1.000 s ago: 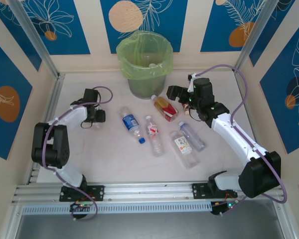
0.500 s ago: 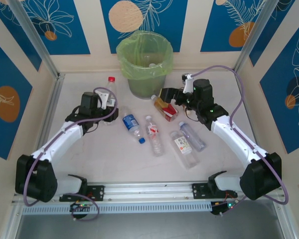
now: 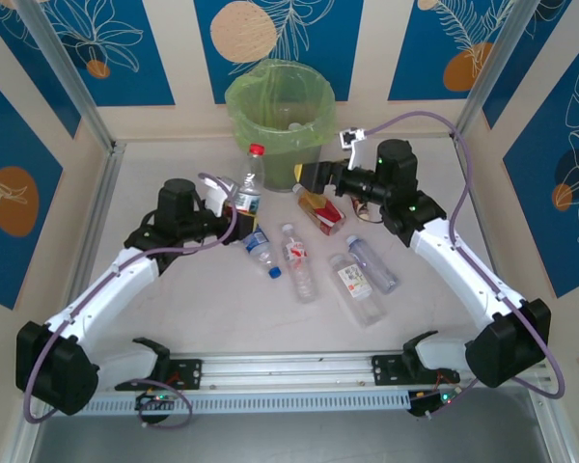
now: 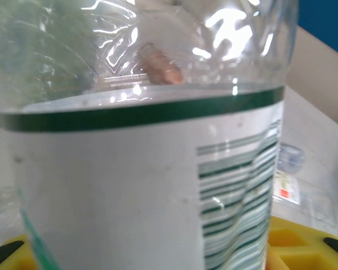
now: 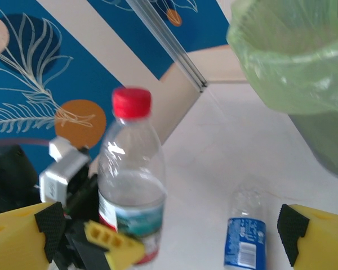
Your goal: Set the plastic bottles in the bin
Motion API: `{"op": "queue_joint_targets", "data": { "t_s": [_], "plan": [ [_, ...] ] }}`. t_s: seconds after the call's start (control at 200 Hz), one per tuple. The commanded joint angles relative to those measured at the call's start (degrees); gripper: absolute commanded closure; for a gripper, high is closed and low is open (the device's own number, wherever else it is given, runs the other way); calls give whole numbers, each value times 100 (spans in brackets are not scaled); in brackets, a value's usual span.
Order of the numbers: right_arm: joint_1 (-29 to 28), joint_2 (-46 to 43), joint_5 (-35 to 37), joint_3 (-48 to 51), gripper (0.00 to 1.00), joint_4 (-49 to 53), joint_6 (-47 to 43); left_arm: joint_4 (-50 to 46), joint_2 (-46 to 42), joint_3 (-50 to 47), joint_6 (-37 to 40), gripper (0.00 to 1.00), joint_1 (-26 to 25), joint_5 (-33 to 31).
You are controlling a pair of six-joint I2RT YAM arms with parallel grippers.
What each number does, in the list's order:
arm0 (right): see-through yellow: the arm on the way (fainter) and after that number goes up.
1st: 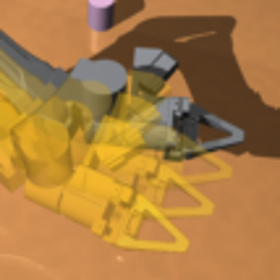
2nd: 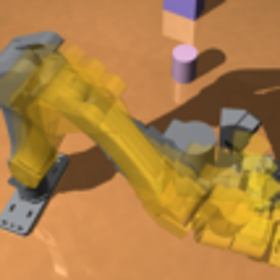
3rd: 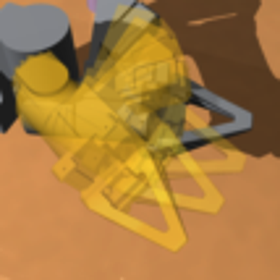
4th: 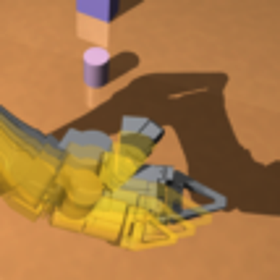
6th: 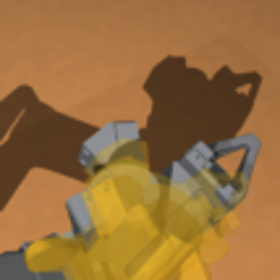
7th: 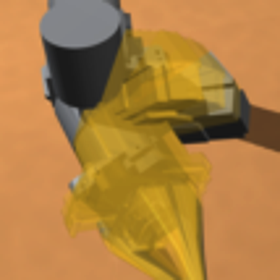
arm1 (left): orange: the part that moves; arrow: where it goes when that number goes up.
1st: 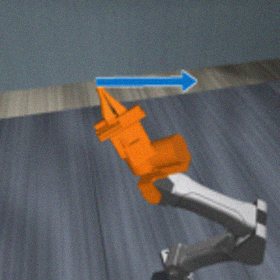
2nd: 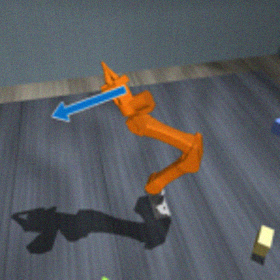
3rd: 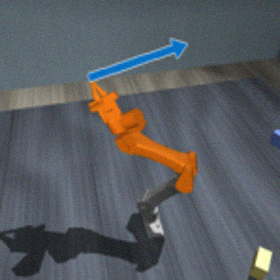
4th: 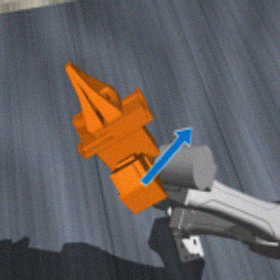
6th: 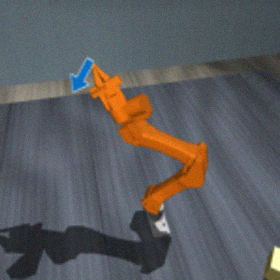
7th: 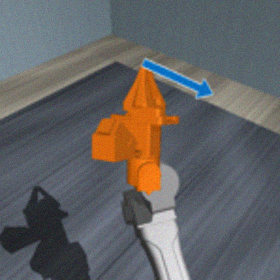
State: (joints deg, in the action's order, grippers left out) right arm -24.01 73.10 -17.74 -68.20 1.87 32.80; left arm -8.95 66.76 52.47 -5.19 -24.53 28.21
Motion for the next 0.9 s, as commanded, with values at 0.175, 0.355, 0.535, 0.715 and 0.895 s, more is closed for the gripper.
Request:
{"op": "queue_joint_targets", "data": {
  "t_s": [0.175,0.355,0.535,0.715,0.895],
  "plan": [
    [-75,396,-630,-933,3,842,-43,-148,224,681,497,53,-602,482],
    [-96,804,-534,-1465,15,1167,-125,-32,402,808,537,53,-779,570],
    [-104,1022,-862,-1687,21,1129,-148,-46,487,861,582,53,-843,568],
    [-113,1064,-1162,-1711,30,907,-107,-145,580,911,607,53,-885,589],
    [-117,1092,-1244,-1684,42,943,-181,-198,656,947,649,53,-932,597]
  ]
}}
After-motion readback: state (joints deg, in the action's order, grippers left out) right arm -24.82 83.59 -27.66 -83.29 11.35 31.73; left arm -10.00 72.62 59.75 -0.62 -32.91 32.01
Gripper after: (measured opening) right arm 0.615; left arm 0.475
